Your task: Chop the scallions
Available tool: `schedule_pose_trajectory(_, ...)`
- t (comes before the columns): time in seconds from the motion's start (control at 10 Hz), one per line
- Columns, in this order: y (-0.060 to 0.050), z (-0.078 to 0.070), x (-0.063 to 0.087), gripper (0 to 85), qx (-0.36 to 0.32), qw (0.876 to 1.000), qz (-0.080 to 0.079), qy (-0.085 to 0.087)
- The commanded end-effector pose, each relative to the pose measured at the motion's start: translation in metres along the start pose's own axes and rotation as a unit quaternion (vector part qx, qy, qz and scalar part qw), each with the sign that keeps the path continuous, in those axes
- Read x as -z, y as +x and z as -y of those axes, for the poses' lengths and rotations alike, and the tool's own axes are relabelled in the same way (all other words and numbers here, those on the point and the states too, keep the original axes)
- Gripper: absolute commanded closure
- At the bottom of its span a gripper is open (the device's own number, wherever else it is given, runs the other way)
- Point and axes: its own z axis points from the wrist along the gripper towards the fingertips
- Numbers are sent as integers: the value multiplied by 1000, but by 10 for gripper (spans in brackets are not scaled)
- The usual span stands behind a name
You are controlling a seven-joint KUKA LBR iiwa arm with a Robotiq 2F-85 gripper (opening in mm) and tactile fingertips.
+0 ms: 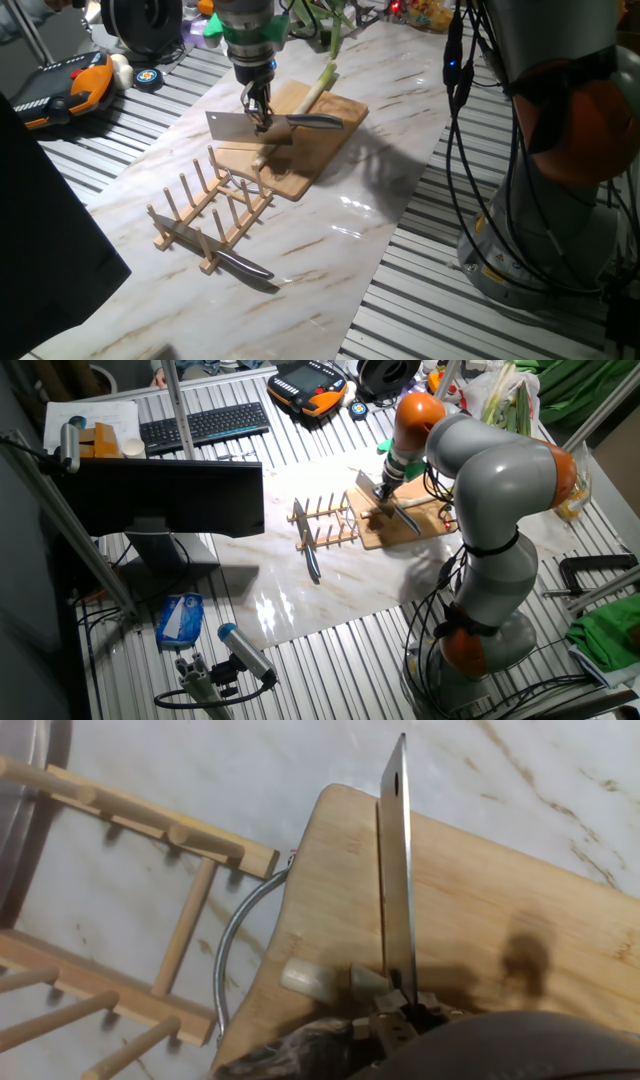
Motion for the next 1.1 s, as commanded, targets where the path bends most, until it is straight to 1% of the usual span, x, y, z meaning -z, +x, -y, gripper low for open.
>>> schedule_pose_trajectory(0.0,0,0,-2,843,0,1000,1,-1)
schedule_pose_trajectory(0.3,-2,0,-7,843,1,1000,4,0)
schedule_pose_trajectory(1.0,2,1,-8,843,1,1000,6,0)
